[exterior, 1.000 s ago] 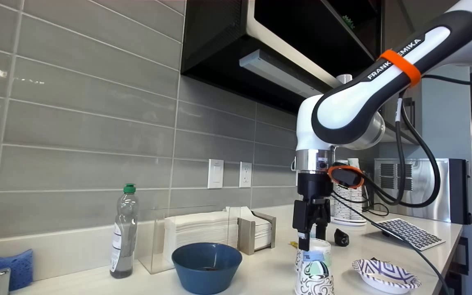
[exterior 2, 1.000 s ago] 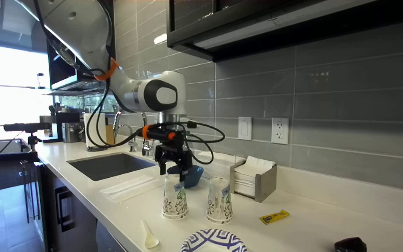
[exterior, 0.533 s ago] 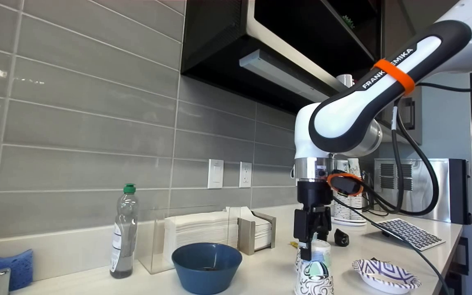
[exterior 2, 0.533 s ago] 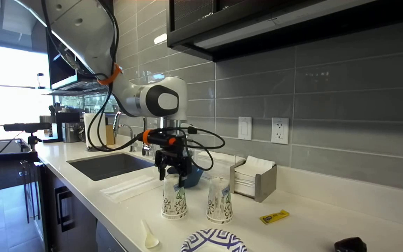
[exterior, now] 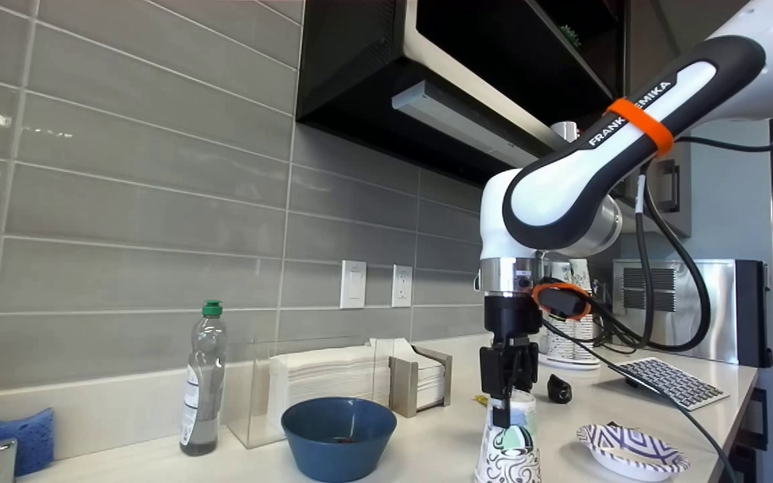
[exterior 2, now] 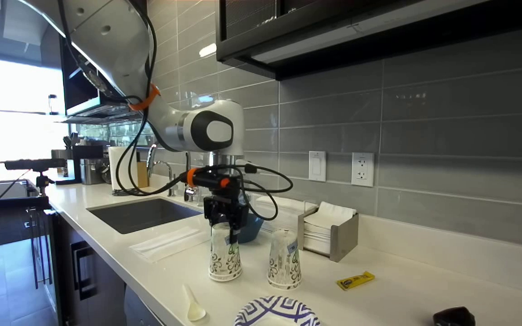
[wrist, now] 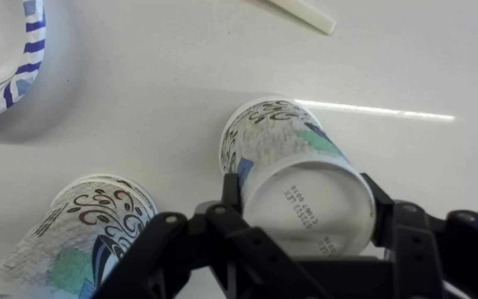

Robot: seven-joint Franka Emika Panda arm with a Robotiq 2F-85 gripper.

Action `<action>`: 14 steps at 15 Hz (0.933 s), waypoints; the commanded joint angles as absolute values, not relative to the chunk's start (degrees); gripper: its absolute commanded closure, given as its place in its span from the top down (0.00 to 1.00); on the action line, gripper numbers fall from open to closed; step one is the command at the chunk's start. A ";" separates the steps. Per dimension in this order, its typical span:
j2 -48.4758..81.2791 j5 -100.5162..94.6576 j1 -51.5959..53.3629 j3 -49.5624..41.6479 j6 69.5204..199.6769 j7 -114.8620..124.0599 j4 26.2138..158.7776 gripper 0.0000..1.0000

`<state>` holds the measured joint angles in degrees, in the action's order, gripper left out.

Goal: Stack up the cups

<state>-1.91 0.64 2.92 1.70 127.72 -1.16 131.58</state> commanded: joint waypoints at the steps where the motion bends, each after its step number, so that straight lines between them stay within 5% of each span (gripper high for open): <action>1: -3.71 -0.29 2.42 1.71 125.09 -0.73 129.70 0.43; 14: -12.51 -6.87 -1.12 -0.60 110.40 -1.72 119.53 0.43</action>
